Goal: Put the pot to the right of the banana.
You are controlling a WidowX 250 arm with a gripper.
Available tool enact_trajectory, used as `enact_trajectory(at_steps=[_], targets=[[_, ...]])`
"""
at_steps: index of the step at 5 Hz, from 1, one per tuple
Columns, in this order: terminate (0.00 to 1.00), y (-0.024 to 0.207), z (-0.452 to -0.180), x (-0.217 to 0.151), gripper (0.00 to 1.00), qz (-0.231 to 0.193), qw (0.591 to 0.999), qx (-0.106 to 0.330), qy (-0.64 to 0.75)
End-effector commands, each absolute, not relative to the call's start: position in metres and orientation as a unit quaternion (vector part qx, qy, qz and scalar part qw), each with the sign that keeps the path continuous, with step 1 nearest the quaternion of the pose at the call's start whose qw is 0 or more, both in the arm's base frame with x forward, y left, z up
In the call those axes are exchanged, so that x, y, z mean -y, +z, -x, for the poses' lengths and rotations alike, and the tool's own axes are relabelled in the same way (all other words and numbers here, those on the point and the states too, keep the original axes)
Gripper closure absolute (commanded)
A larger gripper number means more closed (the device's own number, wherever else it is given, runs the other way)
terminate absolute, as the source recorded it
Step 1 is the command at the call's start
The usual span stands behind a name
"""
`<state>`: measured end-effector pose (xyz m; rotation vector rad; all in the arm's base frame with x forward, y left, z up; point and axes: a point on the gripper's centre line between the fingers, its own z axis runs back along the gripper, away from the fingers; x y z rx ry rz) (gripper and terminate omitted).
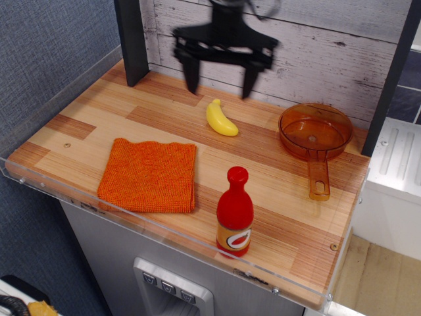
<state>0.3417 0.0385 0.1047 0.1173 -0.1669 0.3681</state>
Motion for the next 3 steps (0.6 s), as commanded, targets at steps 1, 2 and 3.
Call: enact_trajectory(at_steps=[1, 2, 3], targets=[[0.00, 0.1038, -0.3825, -0.0854, 0.00, -0.044, 0.992, 0.085, 0.083], [0.00, 0.1038, -0.3825, -0.0854, 0.00, -0.044, 0.992, 0.085, 0.083], [1.00, 0.1038, -0.3825, -0.0854, 0.00, -0.044, 0.992, 0.085, 0.083]])
